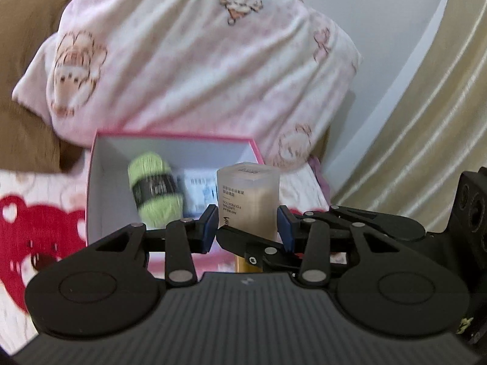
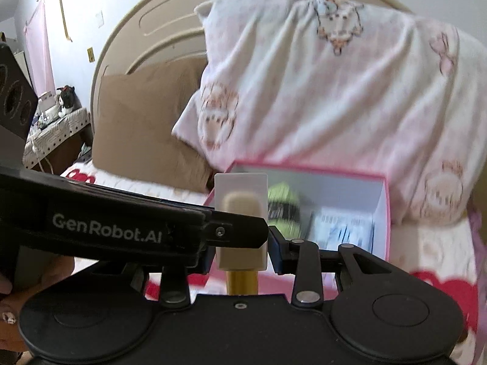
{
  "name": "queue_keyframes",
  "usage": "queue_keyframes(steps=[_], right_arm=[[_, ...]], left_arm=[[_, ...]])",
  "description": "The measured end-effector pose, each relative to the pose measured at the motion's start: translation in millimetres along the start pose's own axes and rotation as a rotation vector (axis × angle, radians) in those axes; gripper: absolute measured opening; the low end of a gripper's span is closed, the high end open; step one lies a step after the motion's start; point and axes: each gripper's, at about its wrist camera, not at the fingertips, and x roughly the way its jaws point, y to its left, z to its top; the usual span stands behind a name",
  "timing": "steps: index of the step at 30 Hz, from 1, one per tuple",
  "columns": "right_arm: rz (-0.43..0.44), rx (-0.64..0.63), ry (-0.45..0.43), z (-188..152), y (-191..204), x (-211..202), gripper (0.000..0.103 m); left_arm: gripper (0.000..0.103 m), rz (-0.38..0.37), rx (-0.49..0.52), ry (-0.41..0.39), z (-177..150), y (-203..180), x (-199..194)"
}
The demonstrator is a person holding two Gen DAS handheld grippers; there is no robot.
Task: Organize objects
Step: 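Lift the foundation bottle with the left tool and carry it over the box, then lower the bottle into the box beside the yarn and open the left tool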
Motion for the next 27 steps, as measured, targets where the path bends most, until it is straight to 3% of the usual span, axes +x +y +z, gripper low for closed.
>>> queue_keyframes(steps=[8,17,27], right_arm=[[0.014,0.108,-0.009,12,-47,56,0.040],[0.002,0.252,0.132,-24,-89,126,0.040],[0.010,0.354,0.267,-51,-116,170,0.040]], left_arm=[[0.041,0.075,0.022,0.027,28,11,69],[0.040,0.069,-0.042,0.154,6,49,155],[0.039,0.050,-0.095,0.254,-11,72,204]])
